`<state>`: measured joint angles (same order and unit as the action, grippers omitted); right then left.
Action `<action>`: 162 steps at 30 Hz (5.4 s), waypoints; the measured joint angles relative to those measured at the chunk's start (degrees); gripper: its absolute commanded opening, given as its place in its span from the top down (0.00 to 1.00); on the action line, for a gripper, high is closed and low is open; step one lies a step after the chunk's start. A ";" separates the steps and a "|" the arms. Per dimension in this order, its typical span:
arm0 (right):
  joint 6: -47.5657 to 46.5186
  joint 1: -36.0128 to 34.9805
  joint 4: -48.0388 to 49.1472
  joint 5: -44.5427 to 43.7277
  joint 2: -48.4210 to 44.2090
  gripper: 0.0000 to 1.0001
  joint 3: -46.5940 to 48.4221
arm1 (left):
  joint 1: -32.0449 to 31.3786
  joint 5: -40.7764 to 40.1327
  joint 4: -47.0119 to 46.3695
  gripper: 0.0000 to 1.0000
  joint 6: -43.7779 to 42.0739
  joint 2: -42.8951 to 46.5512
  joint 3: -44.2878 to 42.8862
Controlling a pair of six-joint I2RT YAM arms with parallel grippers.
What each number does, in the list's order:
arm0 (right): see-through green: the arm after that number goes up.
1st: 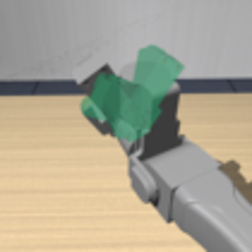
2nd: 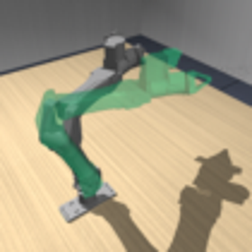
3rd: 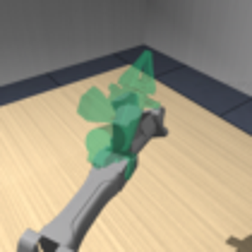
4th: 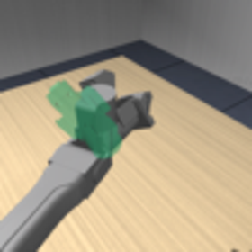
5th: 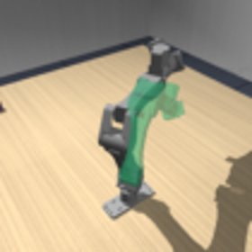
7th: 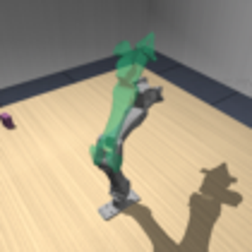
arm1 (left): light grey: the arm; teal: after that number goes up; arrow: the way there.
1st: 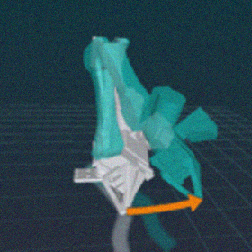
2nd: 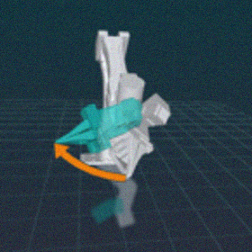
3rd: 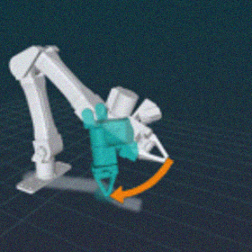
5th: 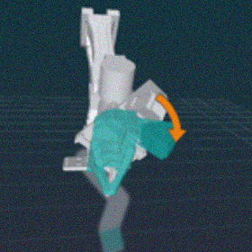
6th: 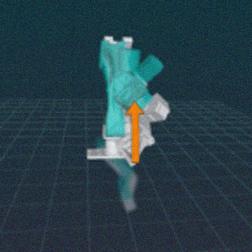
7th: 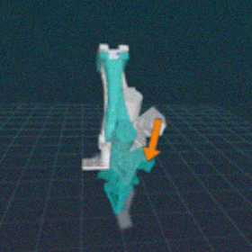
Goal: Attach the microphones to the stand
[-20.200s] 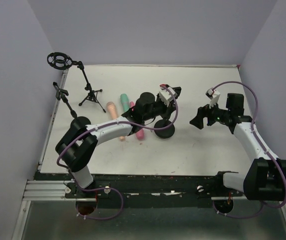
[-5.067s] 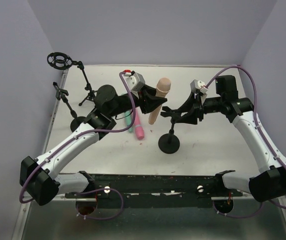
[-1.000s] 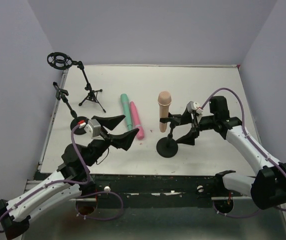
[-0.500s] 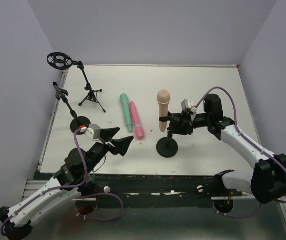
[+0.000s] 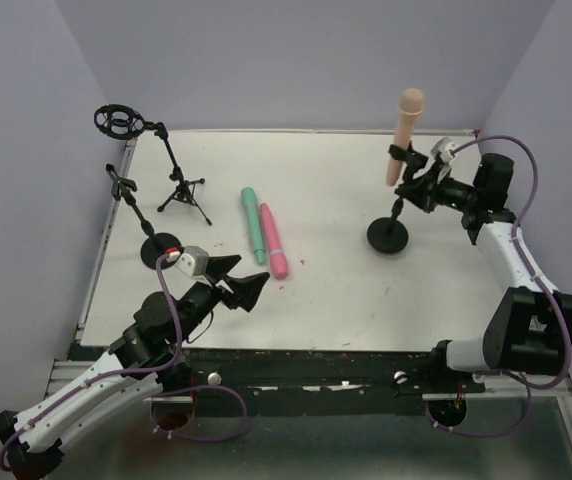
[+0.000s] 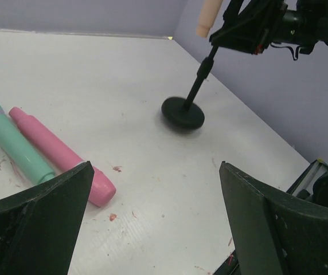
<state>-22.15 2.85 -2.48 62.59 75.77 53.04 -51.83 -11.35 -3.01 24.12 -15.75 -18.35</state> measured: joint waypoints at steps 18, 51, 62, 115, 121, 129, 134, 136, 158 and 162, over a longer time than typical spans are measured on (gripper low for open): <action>8.57 17.42 22.56 -19.61 24.85 0.67 14.93 | 0.00 0.04 4.02 0.01 -3.15 3.98 0.00; -1.49 25.22 -22.27 -2.43 -9.88 0.00 1.05 | 1.97 -4.83 31.71 0.01 -2.49 -12.13 -31.34; -1.62 25.22 -29.64 7.61 -12.76 0.00 -5.77 | 18.58 -6.51 44.06 0.01 -3.85 -25.79 -57.48; 0.17 25.22 -30.08 7.80 -20.52 0.00 -5.99 | 61.64 -4.66 46.80 1.00 -1.25 -61.68 -70.77; 0.24 25.22 -30.03 7.85 -20.13 0.00 -6.10 | 61.64 -3.06 46.03 1.00 -4.74 -56.98 -67.21; 0.72 25.22 -29.75 7.89 -19.02 0.00 -7.19 | 61.07 10.19 44.92 1.00 -11.82 -40.39 -57.68; 0.74 25.22 -29.16 7.87 -18.73 0.00 -7.61 | 56.98 18.47 45.33 1.00 -16.20 -35.04 -57.75; 0.74 25.22 -28.79 7.85 -18.64 0.00 -7.80 | 54.42 21.68 45.59 1.00 -17.77 -34.47 -58.88; 0.90 25.22 -27.10 7.52 -17.44 0.00 -8.98 | 11.39 36.54 51.28 1.00 -34.67 -76.08 -101.07; 0.90 25.22 -27.10 7.52 -17.16 0.00 -8.98 | 8.57 36.35 54.49 1.00 -39.47 -83.41 -106.55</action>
<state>-21.26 28.08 -29.58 70.11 58.61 44.05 -43.27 24.99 51.48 -15.35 -99.15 -124.90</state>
